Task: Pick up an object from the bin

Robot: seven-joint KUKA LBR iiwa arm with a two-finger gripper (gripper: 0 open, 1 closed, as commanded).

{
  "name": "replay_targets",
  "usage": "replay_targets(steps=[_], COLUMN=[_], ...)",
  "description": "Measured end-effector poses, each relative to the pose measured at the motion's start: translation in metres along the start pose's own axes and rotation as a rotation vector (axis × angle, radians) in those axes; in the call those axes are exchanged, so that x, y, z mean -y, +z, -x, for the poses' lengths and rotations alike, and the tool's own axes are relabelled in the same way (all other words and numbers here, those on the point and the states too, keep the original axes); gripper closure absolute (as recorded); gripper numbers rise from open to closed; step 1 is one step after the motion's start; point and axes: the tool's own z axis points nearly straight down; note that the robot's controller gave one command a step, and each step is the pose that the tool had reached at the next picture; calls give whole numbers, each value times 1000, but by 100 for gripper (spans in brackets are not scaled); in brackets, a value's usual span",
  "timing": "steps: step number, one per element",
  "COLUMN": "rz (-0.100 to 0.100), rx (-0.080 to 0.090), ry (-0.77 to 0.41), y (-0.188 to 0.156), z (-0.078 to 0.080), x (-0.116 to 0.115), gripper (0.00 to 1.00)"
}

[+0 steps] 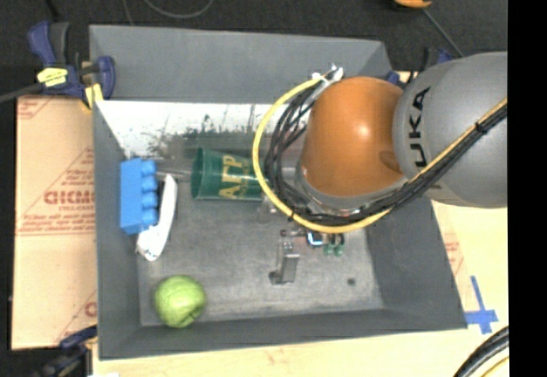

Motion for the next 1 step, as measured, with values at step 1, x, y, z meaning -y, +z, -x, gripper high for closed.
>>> replay_targets(steps=[1], rz=[1], rx=[8], ry=[2], y=[-5], z=[2], x=[0], gripper=[0])
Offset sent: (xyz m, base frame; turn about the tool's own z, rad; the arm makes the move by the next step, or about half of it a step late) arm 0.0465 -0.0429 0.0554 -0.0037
